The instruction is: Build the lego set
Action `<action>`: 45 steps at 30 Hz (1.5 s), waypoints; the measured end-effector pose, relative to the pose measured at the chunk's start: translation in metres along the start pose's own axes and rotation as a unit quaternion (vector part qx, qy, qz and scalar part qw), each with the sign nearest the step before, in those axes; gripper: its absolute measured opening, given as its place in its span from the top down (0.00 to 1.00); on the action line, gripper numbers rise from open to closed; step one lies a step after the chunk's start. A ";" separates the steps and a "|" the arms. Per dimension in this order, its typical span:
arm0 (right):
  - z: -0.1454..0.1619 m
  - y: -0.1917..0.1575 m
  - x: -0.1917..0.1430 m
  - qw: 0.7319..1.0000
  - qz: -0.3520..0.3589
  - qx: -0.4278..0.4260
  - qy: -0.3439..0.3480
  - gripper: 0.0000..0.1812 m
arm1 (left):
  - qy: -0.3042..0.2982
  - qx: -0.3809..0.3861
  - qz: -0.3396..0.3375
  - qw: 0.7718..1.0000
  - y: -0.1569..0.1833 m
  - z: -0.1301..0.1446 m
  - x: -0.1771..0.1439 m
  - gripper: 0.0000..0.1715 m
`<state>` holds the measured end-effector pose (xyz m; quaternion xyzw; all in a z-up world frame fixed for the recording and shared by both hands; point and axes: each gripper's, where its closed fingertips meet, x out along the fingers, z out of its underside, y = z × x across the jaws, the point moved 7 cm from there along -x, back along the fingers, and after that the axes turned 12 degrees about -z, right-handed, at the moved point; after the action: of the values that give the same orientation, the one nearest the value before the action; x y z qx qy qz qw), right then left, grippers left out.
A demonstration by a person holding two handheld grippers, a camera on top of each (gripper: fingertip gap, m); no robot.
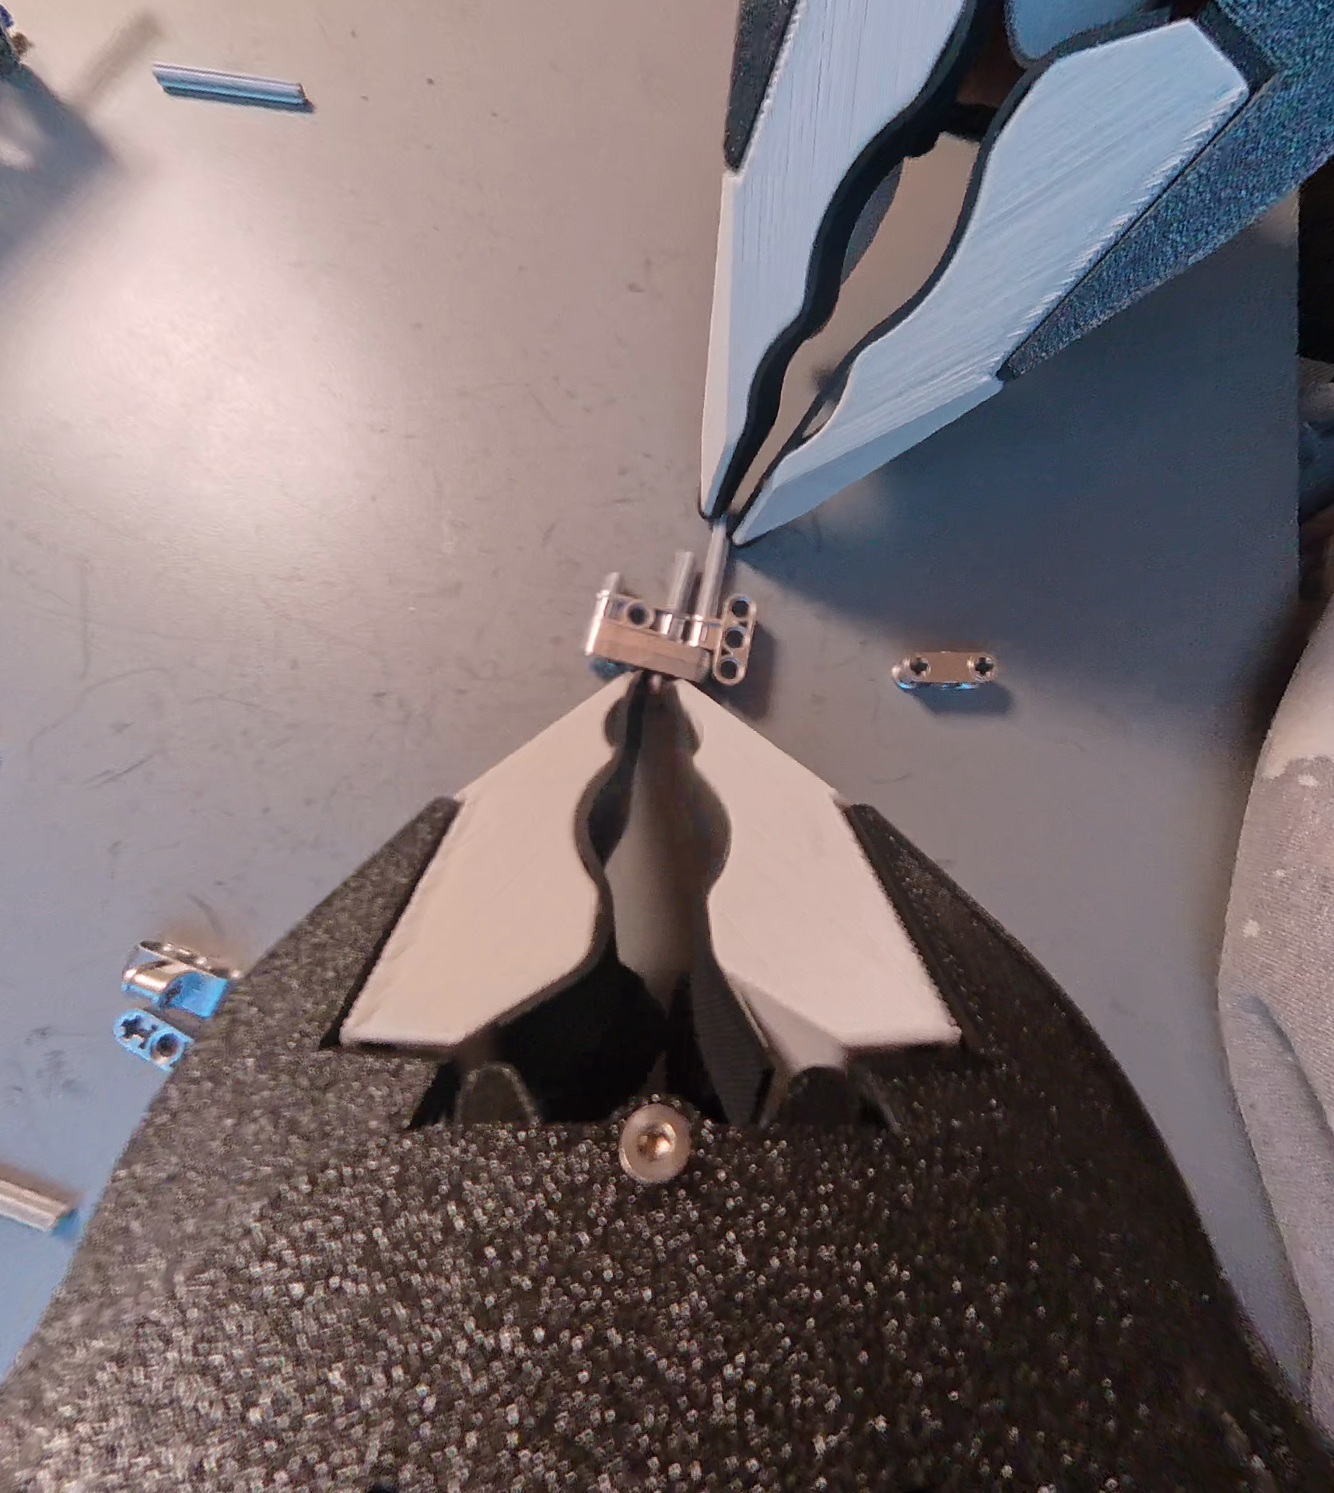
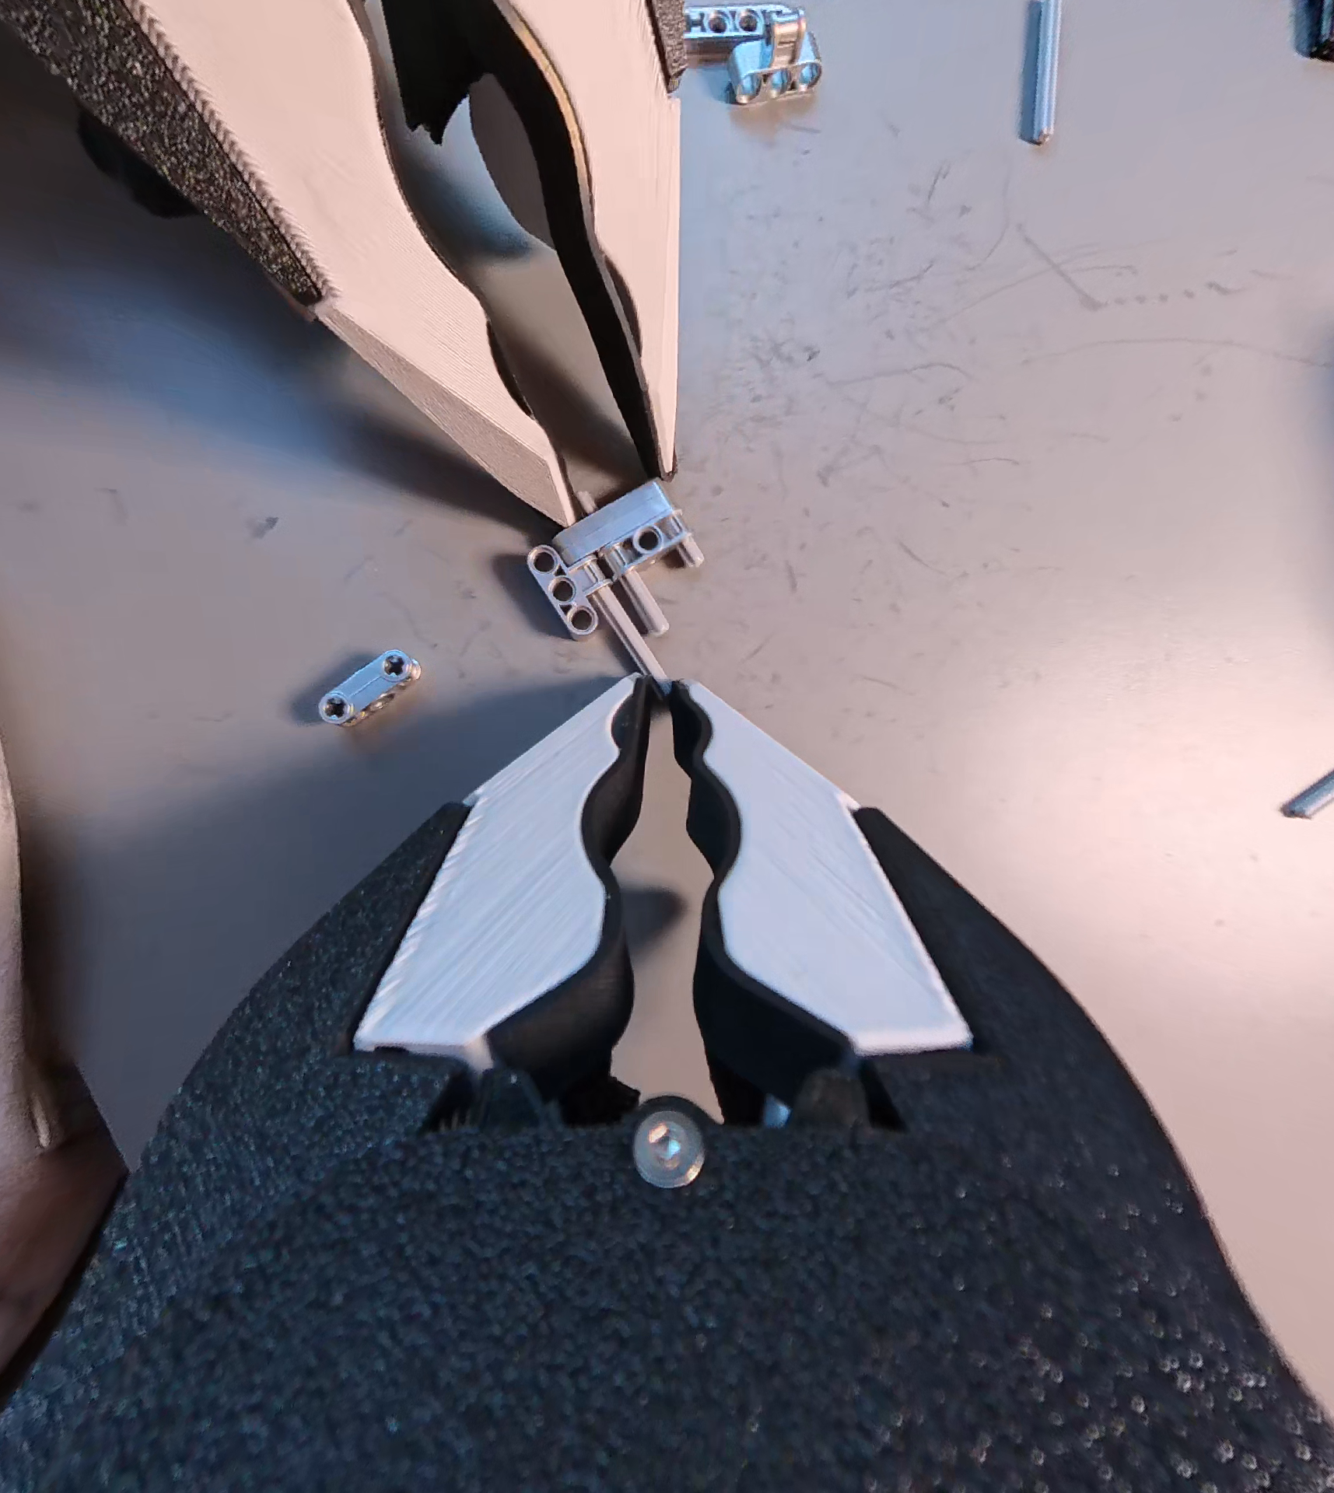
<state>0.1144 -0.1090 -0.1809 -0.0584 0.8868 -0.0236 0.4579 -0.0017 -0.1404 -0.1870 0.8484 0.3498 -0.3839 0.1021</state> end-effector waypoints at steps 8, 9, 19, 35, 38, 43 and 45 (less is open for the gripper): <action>-0.023 -0.030 0.024 0.997 -0.039 -0.005 0.062 1.00 | 0.002 0.020 -0.001 1.000 0.002 -0.005 0.005 1.00; -0.017 -0.028 0.018 0.998 -0.034 -0.004 0.058 1.00 | 0.005 0.006 0.006 1.000 -0.002 -0.002 0.004 1.00; -0.001 -0.010 -0.040 0.982 -0.003 0.030 0.186 0.99 | 0.066 -0.054 0.016 0.996 -0.036 -0.001 -0.017 0.97; 0.075 -0.048 -0.082 0.996 -0.039 0.075 -0.016 0.75 | 0.089 0.034 0.086 0.992 -0.005 -0.002 -0.017 0.87; 0.082 -0.050 -0.070 0.996 -0.015 0.076 -0.032 0.77 | 0.078 0.059 0.103 0.990 0.008 -0.002 -0.012 0.85; 0.073 -0.038 -0.055 0.998 -0.011 0.036 -0.046 0.91 | 0.062 0.087 0.094 0.990 0.017 -0.004 -0.005 0.85; 0.062 -0.031 -0.048 0.998 -0.020 0.000 -0.053 0.91 | 0.058 0.094 0.093 0.989 0.020 -0.004 -0.002 0.86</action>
<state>0.1955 -0.1329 -0.1752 -0.0768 0.8597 -0.0295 0.5041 0.0125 -0.1543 -0.1848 0.9040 0.2366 -0.3542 0.0367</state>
